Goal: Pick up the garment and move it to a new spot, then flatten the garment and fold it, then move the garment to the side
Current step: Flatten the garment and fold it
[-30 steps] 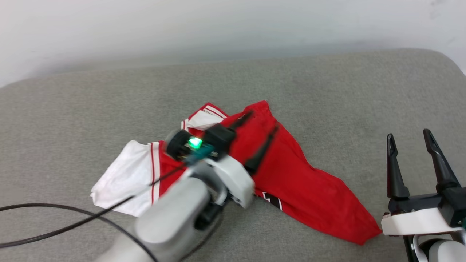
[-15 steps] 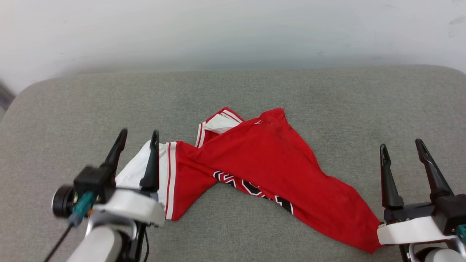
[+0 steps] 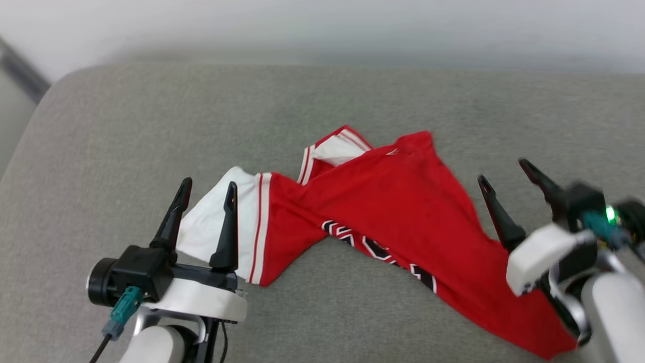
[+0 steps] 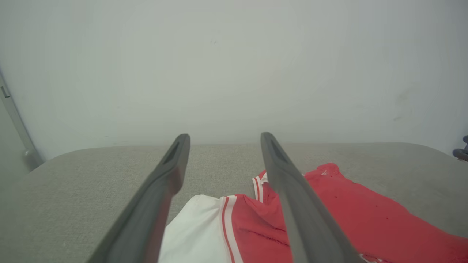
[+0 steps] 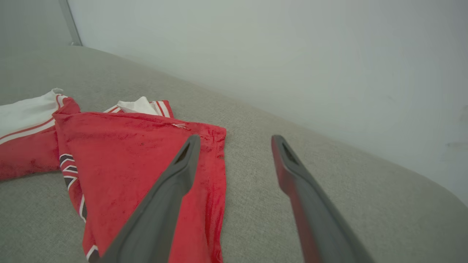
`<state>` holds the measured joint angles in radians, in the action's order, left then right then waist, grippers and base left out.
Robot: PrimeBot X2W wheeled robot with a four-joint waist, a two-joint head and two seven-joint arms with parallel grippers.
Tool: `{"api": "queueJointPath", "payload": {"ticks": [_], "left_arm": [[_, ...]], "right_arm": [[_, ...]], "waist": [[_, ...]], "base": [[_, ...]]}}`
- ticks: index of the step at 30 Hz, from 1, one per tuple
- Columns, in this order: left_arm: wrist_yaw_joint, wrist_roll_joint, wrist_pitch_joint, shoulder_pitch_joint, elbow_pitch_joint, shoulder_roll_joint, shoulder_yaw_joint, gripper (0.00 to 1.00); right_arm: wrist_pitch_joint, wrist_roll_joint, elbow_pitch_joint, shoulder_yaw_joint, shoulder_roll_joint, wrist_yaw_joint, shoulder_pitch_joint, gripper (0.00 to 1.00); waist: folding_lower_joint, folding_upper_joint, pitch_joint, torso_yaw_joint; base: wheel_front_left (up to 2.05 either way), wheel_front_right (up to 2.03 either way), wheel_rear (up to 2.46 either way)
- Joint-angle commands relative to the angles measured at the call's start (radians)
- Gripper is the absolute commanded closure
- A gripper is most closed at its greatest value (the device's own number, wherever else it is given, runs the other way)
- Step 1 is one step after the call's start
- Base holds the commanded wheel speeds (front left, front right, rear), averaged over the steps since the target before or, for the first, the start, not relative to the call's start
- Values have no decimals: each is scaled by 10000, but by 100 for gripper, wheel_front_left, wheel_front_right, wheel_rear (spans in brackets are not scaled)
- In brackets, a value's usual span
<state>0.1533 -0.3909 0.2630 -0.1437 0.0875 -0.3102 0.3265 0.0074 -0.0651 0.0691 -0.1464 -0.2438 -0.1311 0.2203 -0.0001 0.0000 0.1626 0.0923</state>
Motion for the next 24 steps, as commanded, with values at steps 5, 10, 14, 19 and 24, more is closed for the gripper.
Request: {"api": "queueJointPath", "payload": {"ticks": [5,10,14,19,24], "left_arm": [[-463,156,25,-356,-348,571,-133,0],[-859,381,25,-568,-462,1162,-232,0],[-1167,402,24,-617,-647,1643,-326,0],[-1448,675,24,-625,-796,1966,-428,0],[-1635,859,24,-429,-847,2165,-651,0]], "right_arm": [[3712,-2275,608,-2294,-2035,5,2504,0],[6368,-3871,1683,-3504,-2913,6,4174,0],[7040,-4185,2799,-4095,-3256,5,5132,0],[6987,-4169,4253,-4629,-3524,7,5588,0],[6894,-4646,5348,-5389,-3458,-10,5032,0]], "waist": [[1,0,950,1066],[1,0,1460,1912],[1,0,1711,2537],[1,0,1859,3134],[1,0,1837,3309]], "base": [[0,0,0],[0,0,0],[0,0,0],[0,0,0],[0,0,0]]}}
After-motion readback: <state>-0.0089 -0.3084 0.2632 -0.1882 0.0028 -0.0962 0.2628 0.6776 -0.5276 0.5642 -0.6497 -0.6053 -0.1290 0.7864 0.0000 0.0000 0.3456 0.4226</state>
